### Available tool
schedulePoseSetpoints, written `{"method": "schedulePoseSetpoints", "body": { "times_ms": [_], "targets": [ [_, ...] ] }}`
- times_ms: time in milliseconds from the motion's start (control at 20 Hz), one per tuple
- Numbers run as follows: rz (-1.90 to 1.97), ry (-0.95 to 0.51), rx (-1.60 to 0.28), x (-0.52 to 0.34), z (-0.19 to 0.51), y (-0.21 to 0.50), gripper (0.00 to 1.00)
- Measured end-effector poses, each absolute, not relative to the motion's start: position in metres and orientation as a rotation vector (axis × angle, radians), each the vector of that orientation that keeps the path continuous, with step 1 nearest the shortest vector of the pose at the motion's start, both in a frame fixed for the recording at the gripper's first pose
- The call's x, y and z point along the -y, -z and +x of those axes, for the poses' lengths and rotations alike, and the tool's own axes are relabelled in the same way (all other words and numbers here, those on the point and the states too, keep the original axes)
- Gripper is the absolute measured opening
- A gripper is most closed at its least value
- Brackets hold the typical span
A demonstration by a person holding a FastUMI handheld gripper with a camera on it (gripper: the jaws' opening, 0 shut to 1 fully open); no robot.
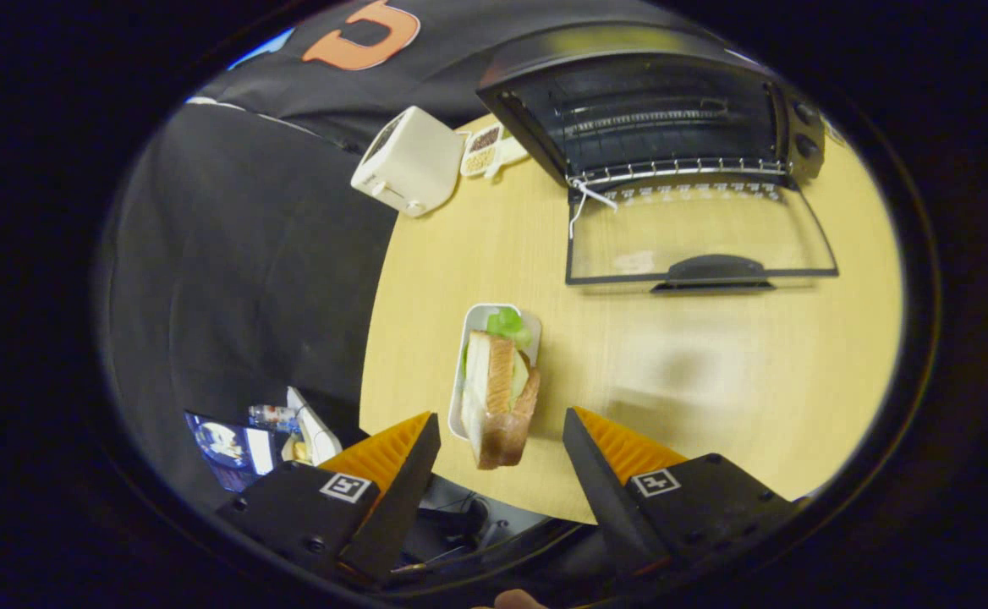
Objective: Open the toaster oven, put the food inside, and close the toaster oven door.
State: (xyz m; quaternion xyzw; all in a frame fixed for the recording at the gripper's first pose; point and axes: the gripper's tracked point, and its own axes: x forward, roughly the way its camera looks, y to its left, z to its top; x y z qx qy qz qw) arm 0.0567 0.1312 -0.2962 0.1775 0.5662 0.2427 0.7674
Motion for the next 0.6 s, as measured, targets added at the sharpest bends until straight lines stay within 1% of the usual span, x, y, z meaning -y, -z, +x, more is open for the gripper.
{"method": "schedulePoseSetpoints", "body": {
  "times_ms": [100, 250, 400, 450, 600],
  "targets": [
    [0.397, -0.527, -1.259, -0.136, 0.063, 0.309, 0.93],
    [0.449, -0.530, -1.296, -0.146, 0.070, 0.317, 0.82],
    [0.479, -0.539, -1.315, -0.152, 0.074, 0.318, 0.52],
    [0.490, -0.543, -1.315, -0.155, 0.073, 0.317, 0.47],
    [0.499, -0.564, -1.309, -0.155, 0.069, 0.305, 0.38]
  ]
}}
